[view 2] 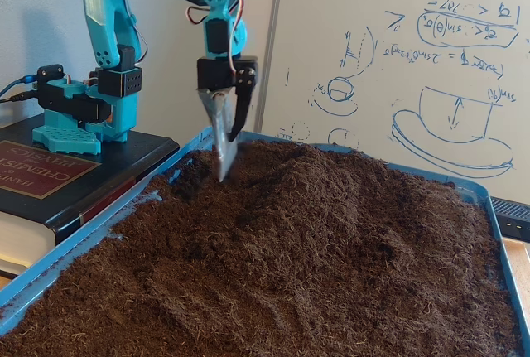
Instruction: Build a berm.
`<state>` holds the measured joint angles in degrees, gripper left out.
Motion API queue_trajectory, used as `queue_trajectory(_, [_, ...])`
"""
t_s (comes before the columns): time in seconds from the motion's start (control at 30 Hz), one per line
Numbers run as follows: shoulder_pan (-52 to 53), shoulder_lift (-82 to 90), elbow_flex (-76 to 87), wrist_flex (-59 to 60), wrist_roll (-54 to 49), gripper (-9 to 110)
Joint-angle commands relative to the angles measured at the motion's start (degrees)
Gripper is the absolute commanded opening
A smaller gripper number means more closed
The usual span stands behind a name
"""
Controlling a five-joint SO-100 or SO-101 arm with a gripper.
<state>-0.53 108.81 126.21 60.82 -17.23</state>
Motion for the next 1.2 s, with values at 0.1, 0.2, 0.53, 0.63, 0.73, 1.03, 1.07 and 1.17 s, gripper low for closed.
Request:
queue_trajectory(0.1, [6.2, 3.1, 1.7, -0.7, -0.4, 1])
queue_trajectory(0.2, [10.4, -0.2, 0.3, -0.7, -1.2, 1])
queue_trajectory(0.53, [18.2, -14.5, -9.1, -0.8, -12.7, 1])
queue_trajectory(0.63, [18.3, -19.6, -12.8, -0.8, -12.7, 1])
queue_trajectory(0.73, [18.4, -24.2, -16.7, -0.8, -12.7, 1])
queue_trajectory(1.03, [20.0, -36.1, -29.0, -0.8, -12.7, 1])
queue_trajectory(1.07, [20.4, -37.4, -30.3, -0.8, -12.7, 1])
queue_trajectory(1.17, [20.7, -40.9, -34.1, -0.8, -12.7, 1])
